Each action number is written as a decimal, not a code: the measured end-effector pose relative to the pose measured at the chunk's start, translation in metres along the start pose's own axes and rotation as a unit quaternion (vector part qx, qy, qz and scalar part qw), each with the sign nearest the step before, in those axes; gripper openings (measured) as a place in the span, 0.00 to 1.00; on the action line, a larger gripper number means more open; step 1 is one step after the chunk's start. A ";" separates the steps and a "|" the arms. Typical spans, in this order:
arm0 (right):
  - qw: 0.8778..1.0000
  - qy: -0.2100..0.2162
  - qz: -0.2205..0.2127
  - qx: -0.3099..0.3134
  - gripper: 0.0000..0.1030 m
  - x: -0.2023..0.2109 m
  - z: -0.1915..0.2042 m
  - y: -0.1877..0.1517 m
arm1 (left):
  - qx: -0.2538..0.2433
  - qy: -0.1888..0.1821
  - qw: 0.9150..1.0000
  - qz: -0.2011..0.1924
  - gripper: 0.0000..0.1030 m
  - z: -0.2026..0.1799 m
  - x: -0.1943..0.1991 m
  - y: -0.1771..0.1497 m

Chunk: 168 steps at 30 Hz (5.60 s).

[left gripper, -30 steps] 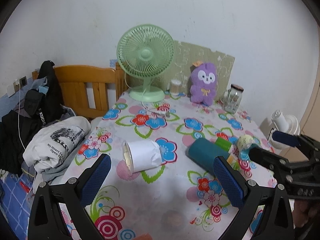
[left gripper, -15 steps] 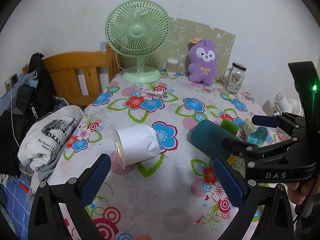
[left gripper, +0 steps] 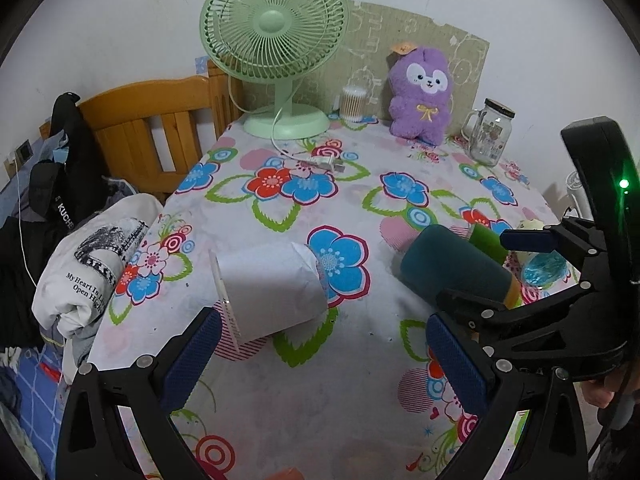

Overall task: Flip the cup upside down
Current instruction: 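Move the right gripper to the teal cup and close around its body, then lift the teal cup with the right gripper and carry it toward the left gripper, then grasp the teal cup with the left gripper while the right gripper holds it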

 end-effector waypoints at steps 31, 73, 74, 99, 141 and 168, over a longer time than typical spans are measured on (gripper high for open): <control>0.998 0.047 0.034 -0.004 0.69 -0.009 0.014 -0.017 | 0.027 0.004 1.000 0.005 1.00 0.022 0.017 -0.018; 0.989 0.127 -0.003 -0.071 0.83 0.048 0.075 -0.099 | 0.024 -0.028 0.999 0.005 1.00 -0.001 0.062 -0.042; 0.989 0.130 -0.004 -0.074 0.83 0.052 0.075 -0.100 | 0.021 -0.029 0.999 0.006 1.00 -0.005 0.062 -0.041; 0.984 0.144 -0.008 -0.108 0.83 0.068 0.034 -0.125 | 0.054 -0.040 0.991 0.112 1.00 -0.042 0.007 -0.053; 0.983 0.141 -0.008 -0.118 0.83 0.069 0.029 -0.133 | 0.071 -0.063 0.988 0.119 0.78 -0.045 0.011 -0.051; 0.982 0.141 -0.003 -0.123 0.83 0.065 0.025 -0.133 | 0.055 -0.062 0.992 0.094 0.40 -0.046 0.019 -0.044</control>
Point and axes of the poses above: each gripper's, at about its wrist camera, not at the fingertips, and x roughly against the way its jaws point, z to its left, y to its top, the point moved 5 cm from there along -x, roughly the way its jaws point, and after that the axes turned 12 degrees about y, right-handed, at the moved point
